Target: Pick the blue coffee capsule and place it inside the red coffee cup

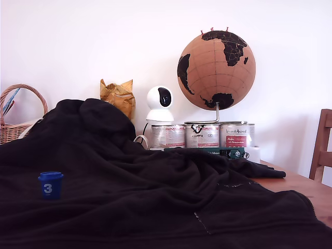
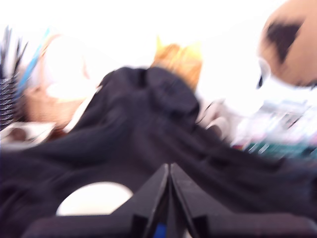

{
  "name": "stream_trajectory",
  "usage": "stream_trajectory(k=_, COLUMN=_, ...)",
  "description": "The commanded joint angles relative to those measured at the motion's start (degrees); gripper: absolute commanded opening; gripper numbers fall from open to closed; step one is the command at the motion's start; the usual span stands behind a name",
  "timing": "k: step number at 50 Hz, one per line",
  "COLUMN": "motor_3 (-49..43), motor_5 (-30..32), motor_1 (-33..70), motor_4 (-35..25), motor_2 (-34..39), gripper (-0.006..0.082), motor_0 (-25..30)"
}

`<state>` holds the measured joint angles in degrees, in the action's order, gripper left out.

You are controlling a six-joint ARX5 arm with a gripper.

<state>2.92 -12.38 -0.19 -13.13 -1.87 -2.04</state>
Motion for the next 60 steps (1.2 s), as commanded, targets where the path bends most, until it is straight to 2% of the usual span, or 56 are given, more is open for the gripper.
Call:
stream_trajectory(k=1, motor_3=1.3, motor_5=-2.3, motor_1=-0.4, motor_4=-2.5, motor_2=0.2, gripper=-0.0024, motor_0=0.3)
stream_trajectory(k=9, motor_3=1.6, motor_5=-5.1, motor_1=2.3, motor_4=-4.5, motor_2=0.2, gripper=-0.0024, motor_0=3.3)
stream_trajectory(k=18, motor_3=3.1, motor_5=-5.6, motor_1=8.2, motor_4=-3.9, motor_2=0.2, gripper=-0.0024, motor_0=9.3)
stream_trajectory(k=33, motor_3=12.0, motor_5=-5.6, motor_1=23.0, motor_4=7.0, motor_2=0.2, gripper=-0.0015, motor_0=19.7)
stream_trajectory(k=35, motor_3=13.5, motor_5=-5.6, motor_1=25.4, motor_4=8.3, motor_2=0.2, gripper=0.0027, motor_0=21.0)
stream_trajectory(k=37, motor_3=15.3, motor_5=-5.6, motor_1=27.9, motor_4=9.2, motor_2=0.2, gripper=0.0110, motor_0=22.1)
stream_trajectory(k=39, motor_3=17.0, motor_5=-5.5, motor_1=30.4, motor_4=9.7, motor_2=0.2, gripper=0.0229, motor_0=23.1)
stream_trajectory(k=41, motor_3=18.6, motor_5=-4.7, motor_1=32.9, motor_4=10.1, motor_2=0.2, gripper=0.0402, motor_0=23.9)
stream_trajectory(k=43, motor_3=19.9, motor_5=-4.0, motor_1=35.1, motor_4=10.7, motor_2=0.2, gripper=0.0536, motor_0=24.5)
stream_trajectory(k=46, motor_3=21.6, motor_5=-3.6, motor_1=38.6, motor_4=11.6, motor_2=0.1, gripper=0.0660, motor_0=25.1)
stream_trajectory(k=48, motor_3=22.8, motor_5=-3.6, motor_1=41.0, motor_4=12.4, motor_2=0.1, gripper=0.0683, motor_0=25.3)
stream_trajectory(k=60, motor_3=30.3, motor_5=-3.7, motor_1=54.2, motor_4=17.1, motor_2=-0.3, gripper=0.0684, motor_0=25.5)
